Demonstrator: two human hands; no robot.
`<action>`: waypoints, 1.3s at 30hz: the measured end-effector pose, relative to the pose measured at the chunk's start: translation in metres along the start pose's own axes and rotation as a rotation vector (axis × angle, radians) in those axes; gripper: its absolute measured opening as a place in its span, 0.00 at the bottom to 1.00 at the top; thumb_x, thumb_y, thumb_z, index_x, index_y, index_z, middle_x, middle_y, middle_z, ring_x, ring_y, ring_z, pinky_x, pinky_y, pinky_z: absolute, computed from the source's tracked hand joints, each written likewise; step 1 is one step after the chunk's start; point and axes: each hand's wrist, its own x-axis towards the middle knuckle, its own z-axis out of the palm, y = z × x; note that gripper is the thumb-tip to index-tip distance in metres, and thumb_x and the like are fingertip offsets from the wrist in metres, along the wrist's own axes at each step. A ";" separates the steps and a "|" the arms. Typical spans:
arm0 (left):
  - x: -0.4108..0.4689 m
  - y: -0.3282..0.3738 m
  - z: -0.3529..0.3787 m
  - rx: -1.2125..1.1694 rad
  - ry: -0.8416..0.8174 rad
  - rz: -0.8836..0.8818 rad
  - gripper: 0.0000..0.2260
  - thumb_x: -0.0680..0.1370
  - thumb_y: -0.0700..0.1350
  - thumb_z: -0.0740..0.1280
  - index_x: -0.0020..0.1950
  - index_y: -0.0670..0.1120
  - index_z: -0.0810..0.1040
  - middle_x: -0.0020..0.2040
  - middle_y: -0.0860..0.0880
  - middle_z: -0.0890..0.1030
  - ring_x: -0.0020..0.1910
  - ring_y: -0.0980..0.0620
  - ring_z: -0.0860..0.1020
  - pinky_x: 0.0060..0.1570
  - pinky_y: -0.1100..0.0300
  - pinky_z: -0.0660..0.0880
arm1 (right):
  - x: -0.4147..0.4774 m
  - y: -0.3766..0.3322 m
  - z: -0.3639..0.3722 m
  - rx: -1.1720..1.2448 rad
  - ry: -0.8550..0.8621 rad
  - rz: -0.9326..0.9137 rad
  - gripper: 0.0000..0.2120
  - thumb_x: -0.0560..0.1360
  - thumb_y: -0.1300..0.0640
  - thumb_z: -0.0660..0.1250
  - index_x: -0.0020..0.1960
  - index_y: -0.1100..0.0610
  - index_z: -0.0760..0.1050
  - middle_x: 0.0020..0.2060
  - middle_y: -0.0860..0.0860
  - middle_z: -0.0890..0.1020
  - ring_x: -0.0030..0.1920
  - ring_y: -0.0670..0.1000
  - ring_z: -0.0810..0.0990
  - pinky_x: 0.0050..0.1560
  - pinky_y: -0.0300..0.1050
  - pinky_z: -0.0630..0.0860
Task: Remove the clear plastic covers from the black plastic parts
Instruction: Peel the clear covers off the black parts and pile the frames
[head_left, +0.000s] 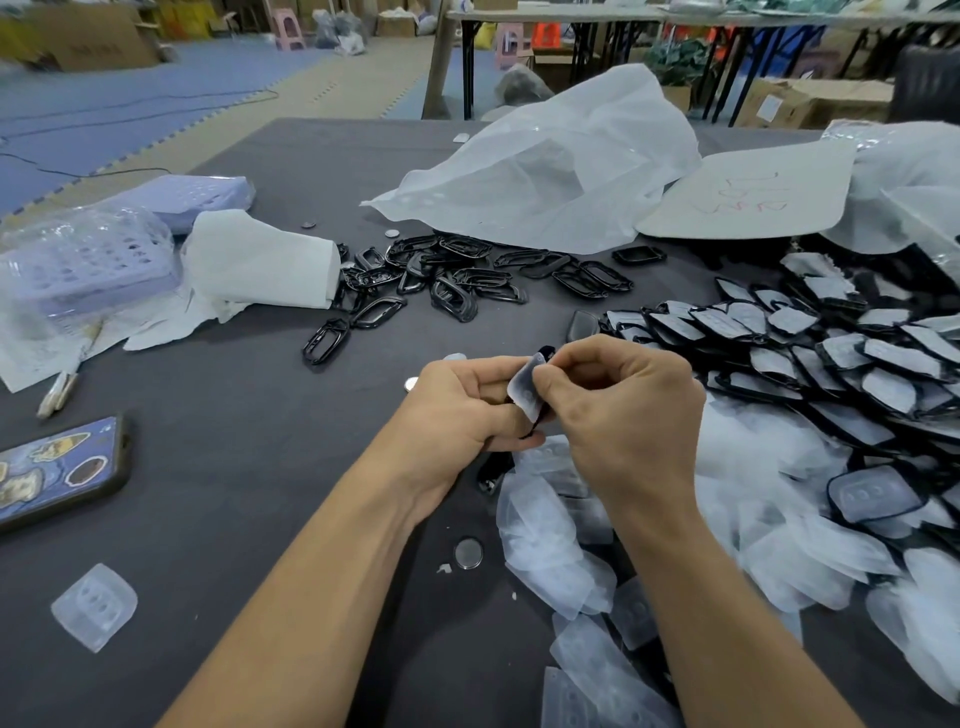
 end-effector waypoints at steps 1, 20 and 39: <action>0.000 0.000 -0.001 -0.006 -0.024 0.002 0.22 0.74 0.24 0.67 0.62 0.44 0.85 0.51 0.43 0.88 0.54 0.47 0.86 0.52 0.55 0.83 | 0.000 0.000 -0.001 -0.018 0.008 -0.009 0.09 0.68 0.57 0.81 0.34 0.48 0.83 0.29 0.39 0.82 0.31 0.42 0.82 0.32 0.32 0.75; 0.001 0.005 0.004 -0.169 0.119 0.018 0.11 0.81 0.30 0.66 0.61 0.36 0.82 0.47 0.43 0.87 0.46 0.50 0.87 0.44 0.56 0.84 | 0.004 0.004 0.003 0.114 -0.025 0.103 0.08 0.74 0.56 0.75 0.37 0.50 0.82 0.31 0.43 0.84 0.33 0.43 0.83 0.37 0.35 0.77; 0.001 0.004 0.016 0.023 0.269 0.092 0.12 0.80 0.35 0.68 0.55 0.47 0.87 0.49 0.44 0.88 0.49 0.46 0.85 0.55 0.50 0.83 | 0.006 0.012 0.007 0.307 -0.128 0.233 0.06 0.75 0.62 0.73 0.42 0.53 0.85 0.35 0.50 0.87 0.37 0.50 0.86 0.41 0.46 0.80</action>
